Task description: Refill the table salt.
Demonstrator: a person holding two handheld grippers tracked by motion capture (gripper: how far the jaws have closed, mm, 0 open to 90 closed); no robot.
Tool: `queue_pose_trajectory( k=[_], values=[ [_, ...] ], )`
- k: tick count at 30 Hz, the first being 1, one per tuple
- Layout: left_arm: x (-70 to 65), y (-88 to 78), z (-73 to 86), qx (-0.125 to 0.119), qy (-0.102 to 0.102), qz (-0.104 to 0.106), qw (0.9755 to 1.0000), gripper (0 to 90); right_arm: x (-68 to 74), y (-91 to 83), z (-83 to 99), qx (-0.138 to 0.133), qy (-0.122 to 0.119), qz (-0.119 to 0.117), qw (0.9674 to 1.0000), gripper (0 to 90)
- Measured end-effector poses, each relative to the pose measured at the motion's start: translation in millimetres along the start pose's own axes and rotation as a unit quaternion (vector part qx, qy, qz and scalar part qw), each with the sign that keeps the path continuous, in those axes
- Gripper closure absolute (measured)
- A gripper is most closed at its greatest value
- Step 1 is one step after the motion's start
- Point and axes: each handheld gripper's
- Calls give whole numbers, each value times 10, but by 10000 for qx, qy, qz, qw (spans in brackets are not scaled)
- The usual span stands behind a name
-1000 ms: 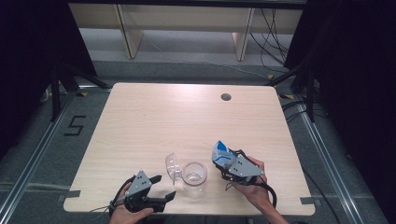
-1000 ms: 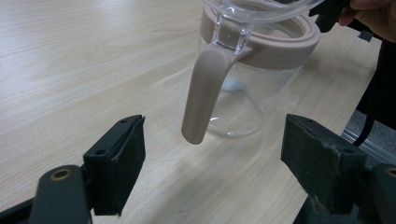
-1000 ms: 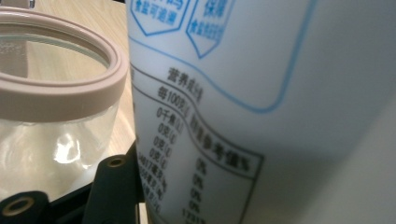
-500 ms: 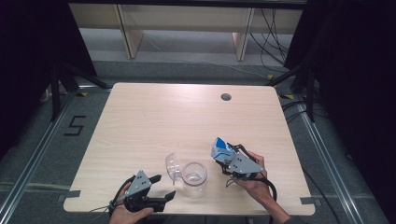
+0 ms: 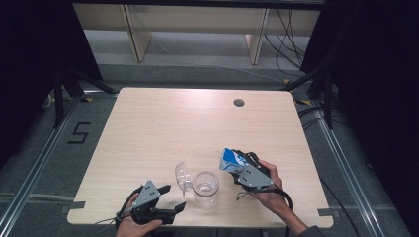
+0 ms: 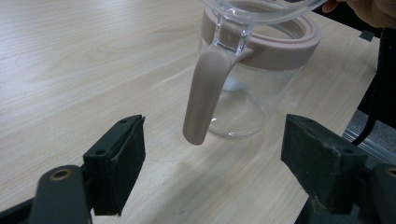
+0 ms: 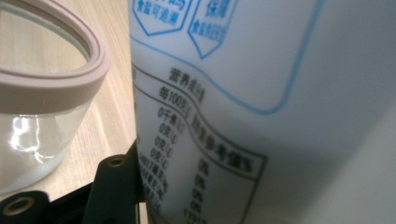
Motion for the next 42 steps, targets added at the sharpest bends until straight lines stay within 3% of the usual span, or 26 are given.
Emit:
queue_pose_trajectory(
  k=[3,7,22,28,29,30,34,37,38,39,41,42],
  values=[
    [-10,2,-1,-12,-18,-23,10000,214,4,2,-12,9,-91,16,10000,454],
    [-12,0,-1,-4,-25,-35,10000,214,20,14,-48,64,-441,44,9990,454],
    [-6,-3,0,45,22,-32,10000,214,113,38,-71,208,-908,128,9956,456],
    [-5,0,0,59,34,-37,10000,214,122,29,-84,257,-1251,182,9916,457],
    [-2,6,2,33,23,2,10000,214,108,37,-90,253,-1464,178,9887,457],
    [-3,6,2,31,23,-1,10000,214,113,40,-88,258,-1529,222,9877,457],
    [-5,2,0,64,36,-18,10000,214,129,34,-87,276,-1562,231,9871,458],
    [-4,15,2,30,1,15,10000,214,152,41,-89,398,-1779,252,9829,459],
    [-4,15,2,30,1,15,10000,214,152,41,-89,398,-1779,252,9829,459],
    [-2,14,1,34,9,15,10000,214,141,54,-94,360,-1980,287,9791,459],
    [8,9,-2,38,98,15,9999,214,150,46,-99,362,-1948,309,9797,460],
    [8,10,-2,36,95,11,9999,214,145,40,-105,401,-2012,330,9782,460]
  ],
)
Point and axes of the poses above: each handheld gripper's, and its own axes: y roughly forward along the jaws, z roughly out of its underside, x roughly to its left, and after that the axes turned 4 degrees about -z, right-handed
